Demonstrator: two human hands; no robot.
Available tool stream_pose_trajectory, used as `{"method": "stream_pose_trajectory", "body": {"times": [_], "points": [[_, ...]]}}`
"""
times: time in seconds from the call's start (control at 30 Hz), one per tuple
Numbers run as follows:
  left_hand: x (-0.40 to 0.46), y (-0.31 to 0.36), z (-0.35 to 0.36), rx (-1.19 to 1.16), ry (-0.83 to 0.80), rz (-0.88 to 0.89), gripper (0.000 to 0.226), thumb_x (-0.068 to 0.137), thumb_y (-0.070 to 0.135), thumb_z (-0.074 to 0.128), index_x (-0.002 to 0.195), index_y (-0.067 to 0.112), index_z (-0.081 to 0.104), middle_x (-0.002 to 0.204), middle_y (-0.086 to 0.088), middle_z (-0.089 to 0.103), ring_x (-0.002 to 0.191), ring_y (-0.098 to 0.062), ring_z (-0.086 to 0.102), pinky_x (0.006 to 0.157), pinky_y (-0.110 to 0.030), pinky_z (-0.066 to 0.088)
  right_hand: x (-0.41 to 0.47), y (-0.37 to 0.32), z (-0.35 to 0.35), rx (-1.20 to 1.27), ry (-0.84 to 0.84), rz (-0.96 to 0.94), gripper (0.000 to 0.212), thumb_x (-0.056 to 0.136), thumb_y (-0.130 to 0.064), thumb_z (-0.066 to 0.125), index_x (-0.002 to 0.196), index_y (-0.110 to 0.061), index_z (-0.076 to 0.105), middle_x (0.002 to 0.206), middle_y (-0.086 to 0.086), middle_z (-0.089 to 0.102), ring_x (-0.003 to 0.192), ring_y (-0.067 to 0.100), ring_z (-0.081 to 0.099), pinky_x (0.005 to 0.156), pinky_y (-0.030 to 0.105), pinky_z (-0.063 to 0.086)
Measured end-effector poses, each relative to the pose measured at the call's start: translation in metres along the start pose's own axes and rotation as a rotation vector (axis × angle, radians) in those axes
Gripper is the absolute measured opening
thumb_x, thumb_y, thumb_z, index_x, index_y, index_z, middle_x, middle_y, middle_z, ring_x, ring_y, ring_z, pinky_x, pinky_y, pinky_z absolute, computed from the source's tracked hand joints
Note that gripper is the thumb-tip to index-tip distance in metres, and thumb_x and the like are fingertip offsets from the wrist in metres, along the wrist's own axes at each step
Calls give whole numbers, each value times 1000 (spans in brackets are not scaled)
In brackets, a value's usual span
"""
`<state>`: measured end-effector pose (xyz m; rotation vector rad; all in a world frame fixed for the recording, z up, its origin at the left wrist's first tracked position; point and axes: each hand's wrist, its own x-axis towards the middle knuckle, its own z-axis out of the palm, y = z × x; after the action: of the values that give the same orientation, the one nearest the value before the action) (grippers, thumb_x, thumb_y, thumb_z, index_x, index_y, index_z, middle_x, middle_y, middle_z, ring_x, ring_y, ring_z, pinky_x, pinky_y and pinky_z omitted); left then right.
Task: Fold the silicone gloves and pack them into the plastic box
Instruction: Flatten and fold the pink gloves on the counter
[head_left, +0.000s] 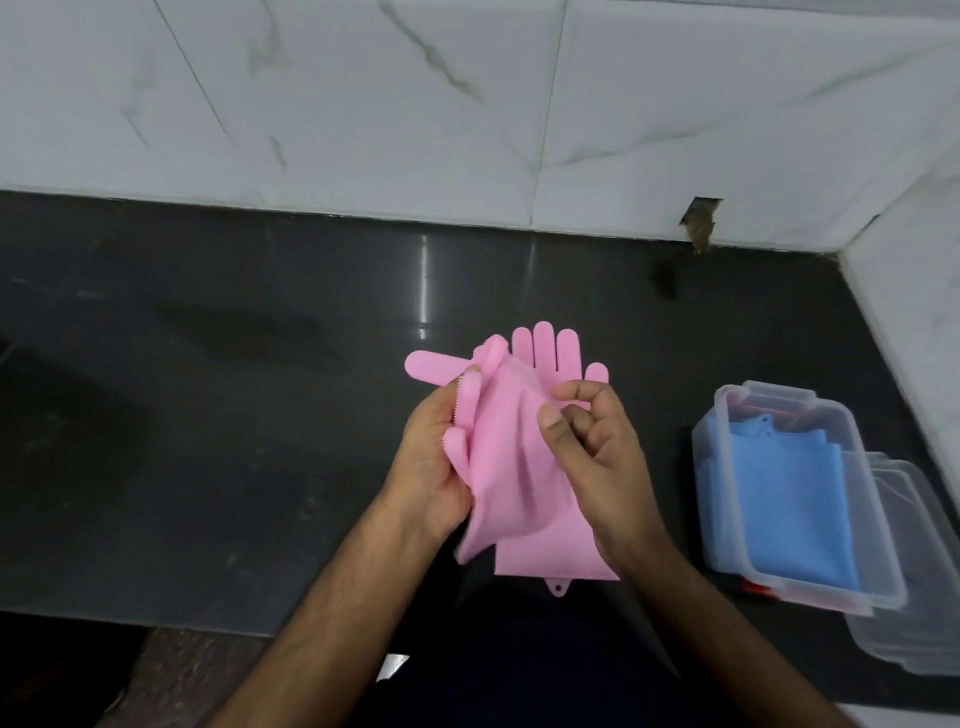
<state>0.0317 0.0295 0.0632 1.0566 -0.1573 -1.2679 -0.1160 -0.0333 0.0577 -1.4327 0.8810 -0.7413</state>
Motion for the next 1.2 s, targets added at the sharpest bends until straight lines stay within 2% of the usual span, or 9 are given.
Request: {"method": "stream_pose_trajectory", "body": {"times": [0.17,0.23,0.3,0.5,0.67,0.77,0.87,0.97,1.2], "points": [[5,-12,44,-53,-63,148,54,110,26,21,118,-3,66,126,-30,69,114,-38,71,99,-46,55,9,9,-30,39,-105,102,39,85,-47,72,121,-36,60,72,14,66,77,16,66,81,38,51],[22,-30,45,-88,72,-72,51,108,48,43,104,9,76,117,-22,76,107,-36,76,87,-46,60,10,10,-40,86,-145,179,47,81,-47,76,123,-35,58,94,2,76,96,15,72,92,40,55],[28,-37,46,69,296,11,59,105,60,44,84,20,83,103,-14,81,99,-31,79,87,-46,60,10,13,-48,128,-173,236,54,79,-47,80,126,-40,55,114,-12,72,107,10,71,96,39,57],[26,-49,59,94,328,-22,68,105,68,30,109,21,80,93,-8,83,87,-21,81,65,-29,62,4,13,-62,59,-300,204,48,92,-27,74,131,-49,56,128,-26,64,118,2,64,97,32,56],[15,-55,62,-17,396,-92,85,99,77,28,101,10,79,101,-21,80,97,-36,79,85,-50,64,4,17,-71,-222,-242,121,62,94,-11,65,144,-44,50,140,-38,50,131,-11,47,113,25,41],[6,-57,72,33,273,-77,75,97,79,34,113,21,80,112,-13,80,106,-30,77,83,-44,65,0,19,-69,-385,-249,70,70,95,-23,66,154,-44,34,146,-31,44,128,-9,46,101,7,37],[-2,-64,77,315,61,45,53,99,65,53,134,28,69,130,-4,75,122,-23,71,105,-45,55,-2,22,-66,-367,-250,73,85,94,-25,69,159,-43,17,158,-26,32,138,-4,39,113,22,38],[-6,-58,76,479,-6,66,41,96,51,70,126,23,73,121,-3,78,115,-20,74,102,-41,57,2,20,-68,-296,-220,25,109,86,-31,80,159,-47,1,162,-32,17,144,-4,32,113,23,37],[-4,-52,71,613,128,57,42,103,50,58,112,15,79,101,-3,82,98,-18,79,81,-31,62,3,24,-71,-400,-151,59,66,74,-36,89,132,-40,57,131,-17,58,121,1,55,102,25,47]]}}
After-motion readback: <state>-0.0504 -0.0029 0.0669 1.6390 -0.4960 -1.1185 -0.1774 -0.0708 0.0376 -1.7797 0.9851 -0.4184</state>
